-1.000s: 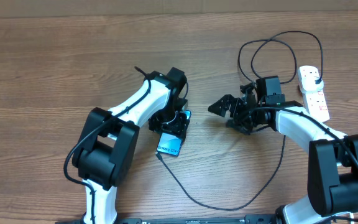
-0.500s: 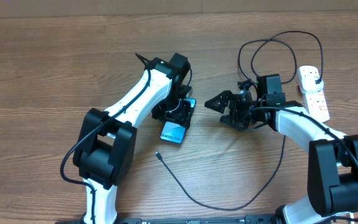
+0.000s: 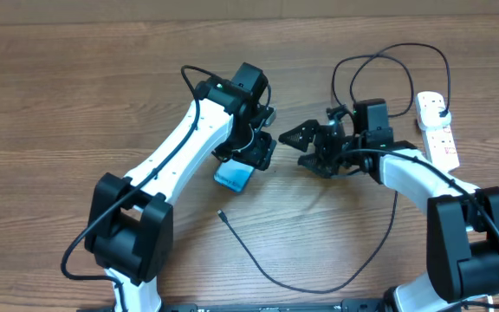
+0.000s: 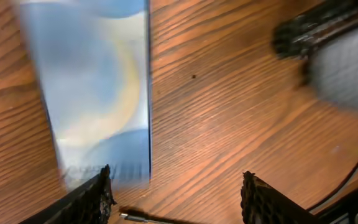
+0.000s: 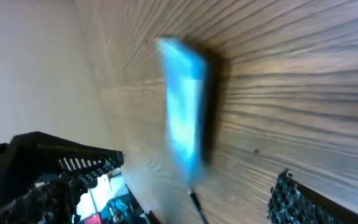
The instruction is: Plug charger to phone and switch on socket
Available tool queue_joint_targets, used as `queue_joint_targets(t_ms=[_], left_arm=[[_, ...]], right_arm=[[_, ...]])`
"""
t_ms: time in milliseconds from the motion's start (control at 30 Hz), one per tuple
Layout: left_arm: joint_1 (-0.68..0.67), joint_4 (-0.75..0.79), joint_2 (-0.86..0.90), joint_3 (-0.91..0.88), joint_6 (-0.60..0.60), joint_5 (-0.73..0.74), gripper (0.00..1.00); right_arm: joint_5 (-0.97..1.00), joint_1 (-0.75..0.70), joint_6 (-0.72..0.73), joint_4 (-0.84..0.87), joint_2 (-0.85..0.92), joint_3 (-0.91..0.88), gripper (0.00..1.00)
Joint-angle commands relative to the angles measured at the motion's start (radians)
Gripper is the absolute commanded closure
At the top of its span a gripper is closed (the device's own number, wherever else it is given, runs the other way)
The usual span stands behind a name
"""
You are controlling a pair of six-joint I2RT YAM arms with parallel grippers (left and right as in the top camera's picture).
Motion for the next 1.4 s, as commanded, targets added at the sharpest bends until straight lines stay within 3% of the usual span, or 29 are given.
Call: queue_joint_targets(t_ms=[0, 133, 233, 300, 333, 833, 967, 1133, 1367], left_arm=[[-0.019, 0.003, -0.023, 0.021, 0.015, 0.009, 0.3], [-0.018, -0.004, -0.023, 0.021, -0.006, -0.012, 0.26], [-0.017, 0.001, -0.023, 0.021, -0.051, -0.159, 0.14], [-0.017, 0.003, -0.023, 0.021, -0.074, -0.205, 0.02], [-0.017, 0.005, -0.023, 0.021, -0.076, -0.206, 0.0], [-0.02, 0.054, 0.006, 0.015, -0.117, -0.202, 0.0], [-0.02, 0.058, 0.044, 0.001, -0.137, -0.202, 0.11], [-0.025, 0.084, 0.098, -0.036, -0.153, -0.204, 0.0], [-0.03, 0.08, 0.162, -0.064, -0.155, -0.214, 0.01]], right_arm=[[-0.008, 0.04, 0.037, 0.016, 0.002, -0.004, 0.0], [0.037, 0.037, 0.066, 0.018, 0.002, -0.004, 0.0], [0.05, 0.037, 0.043, 0.004, 0.002, -0.004, 0.0], [0.074, 0.037, 0.026, -0.006, 0.002, -0.004, 0.0], [0.101, 0.037, 0.026, -0.02, 0.002, -0.004, 0.0], [0.306, -0.029, 0.0, -0.146, 0.002, -0.004, 0.0], [0.398, -0.063, 0.0, -0.201, 0.002, -0.004, 0.0], [0.454, -0.074, 0.0, -0.227, 0.002, -0.004, 0.0], [0.457, -0.074, 0.0, -0.228, 0.002, -0.004, 0.0]])
